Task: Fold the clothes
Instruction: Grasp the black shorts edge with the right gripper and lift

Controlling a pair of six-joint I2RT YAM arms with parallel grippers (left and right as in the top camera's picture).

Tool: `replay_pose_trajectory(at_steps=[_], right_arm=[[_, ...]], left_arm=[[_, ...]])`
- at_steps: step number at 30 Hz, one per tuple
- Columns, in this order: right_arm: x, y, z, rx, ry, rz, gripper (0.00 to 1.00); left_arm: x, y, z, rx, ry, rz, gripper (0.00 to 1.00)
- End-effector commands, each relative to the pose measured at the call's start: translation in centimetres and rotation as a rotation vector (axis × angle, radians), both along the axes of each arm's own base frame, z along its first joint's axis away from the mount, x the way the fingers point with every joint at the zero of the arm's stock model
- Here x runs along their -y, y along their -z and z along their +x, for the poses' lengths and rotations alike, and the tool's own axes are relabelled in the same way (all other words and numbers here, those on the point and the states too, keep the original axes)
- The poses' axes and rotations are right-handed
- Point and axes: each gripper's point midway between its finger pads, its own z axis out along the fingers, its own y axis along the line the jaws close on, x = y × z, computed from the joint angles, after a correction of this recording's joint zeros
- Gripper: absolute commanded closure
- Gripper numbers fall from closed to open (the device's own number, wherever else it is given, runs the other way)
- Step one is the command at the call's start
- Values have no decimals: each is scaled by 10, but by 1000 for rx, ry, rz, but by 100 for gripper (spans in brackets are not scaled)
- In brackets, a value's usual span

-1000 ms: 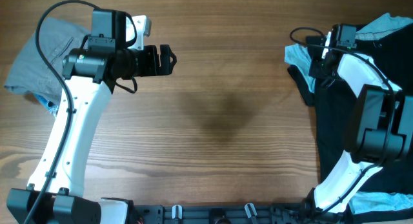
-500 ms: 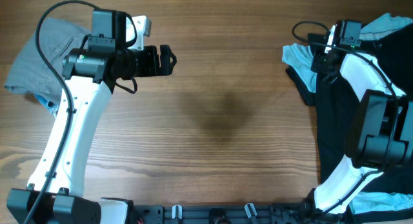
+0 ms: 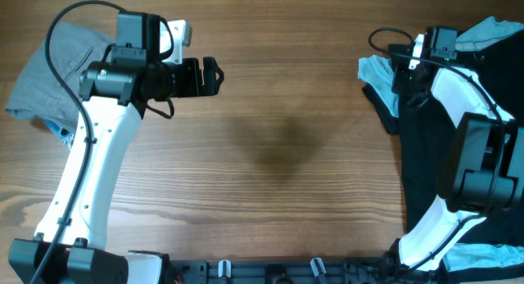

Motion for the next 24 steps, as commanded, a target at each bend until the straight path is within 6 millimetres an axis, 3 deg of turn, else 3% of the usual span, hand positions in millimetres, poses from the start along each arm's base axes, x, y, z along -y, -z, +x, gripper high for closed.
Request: replay_pose_trajectory(at_steps=[1, 6, 8, 9, 11, 12, 14, 16, 19, 21, 24], right_arm=[[11, -2, 5, 1, 25, -54, 96], [11, -16, 8, 35, 33, -55, 96], [11, -39, 14, 84, 33, -59, 96], [12, -58, 17, 124, 34, -66, 96], [15, -124, 27, 256, 39, -87, 96], [14, -142, 29, 290, 38, -90, 96], [9, -205, 28, 395, 13, -89, 96], [-7, -247, 24, 467, -38, -36, 96], [-57, -293, 12, 542, -184, 99, 96], [-125, -312, -5, 554, -358, 215, 96], [-243, -306, -42, 475, -635, 336, 95]], left_arm=[[1, -4, 2, 14, 12, 14, 0], [0, -3, 1, 7, 12, 16, 0], [0, -4, 1, 8, 11, 16, 0], [-1, -4, 1, 12, 8, 20, 0], [-5, -13, 3, 42, -6, 34, 0], [-6, -20, 3, 60, -9, 31, 0], [-12, -44, 5, 122, -27, 23, 0], [-19, -65, 5, 177, -45, 16, 0], [-32, -99, -4, 265, -79, 9, 0], [-44, -125, -18, 339, -109, 6, 0], [-61, -160, -42, 451, -163, 19, 0]])
